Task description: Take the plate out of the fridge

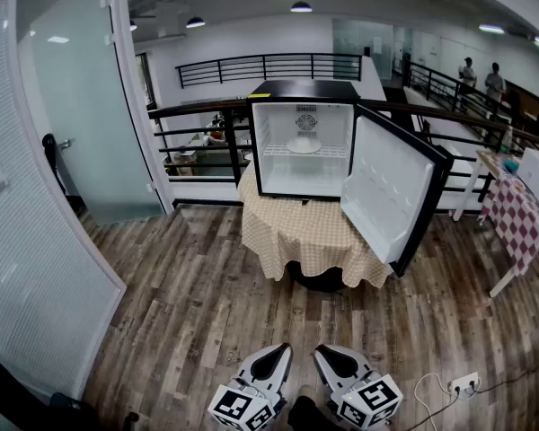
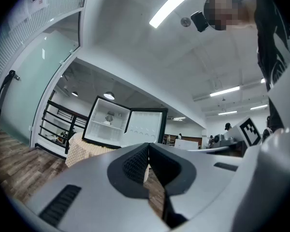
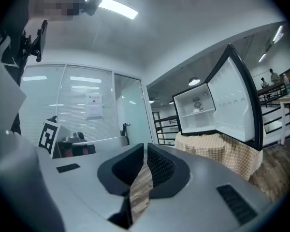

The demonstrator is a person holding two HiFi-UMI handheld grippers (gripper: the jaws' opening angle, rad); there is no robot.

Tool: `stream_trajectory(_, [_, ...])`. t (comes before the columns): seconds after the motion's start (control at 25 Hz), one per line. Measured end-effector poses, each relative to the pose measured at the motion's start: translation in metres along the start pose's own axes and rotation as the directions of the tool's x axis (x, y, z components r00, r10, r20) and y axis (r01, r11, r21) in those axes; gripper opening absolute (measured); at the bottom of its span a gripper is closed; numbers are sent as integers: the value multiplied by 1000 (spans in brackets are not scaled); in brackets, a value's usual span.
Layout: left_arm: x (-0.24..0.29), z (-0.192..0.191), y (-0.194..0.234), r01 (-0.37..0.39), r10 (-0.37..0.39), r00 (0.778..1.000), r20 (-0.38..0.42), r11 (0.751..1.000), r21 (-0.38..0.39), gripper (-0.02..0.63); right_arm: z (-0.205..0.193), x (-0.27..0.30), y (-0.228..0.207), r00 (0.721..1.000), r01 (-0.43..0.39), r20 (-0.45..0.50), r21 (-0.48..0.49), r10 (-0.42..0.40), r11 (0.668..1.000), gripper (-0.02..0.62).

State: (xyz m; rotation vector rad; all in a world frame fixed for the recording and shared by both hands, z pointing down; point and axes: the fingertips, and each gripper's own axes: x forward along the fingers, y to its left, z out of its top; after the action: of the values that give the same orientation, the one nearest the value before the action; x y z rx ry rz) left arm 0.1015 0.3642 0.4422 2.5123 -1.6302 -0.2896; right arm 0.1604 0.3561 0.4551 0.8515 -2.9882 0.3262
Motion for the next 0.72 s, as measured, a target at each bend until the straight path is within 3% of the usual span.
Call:
stream_trajectory(0.52, [91,4,63,0,0,1000,-7,1000,-8,8,23,74,-75,1000,3,-8,-29,-3,1000,48])
stream_trajectory(0.72, [127,12,85,10,-10,1000,-1,1000,5,8,37,104,-105,1000,2,16,3,-2,1000,48])
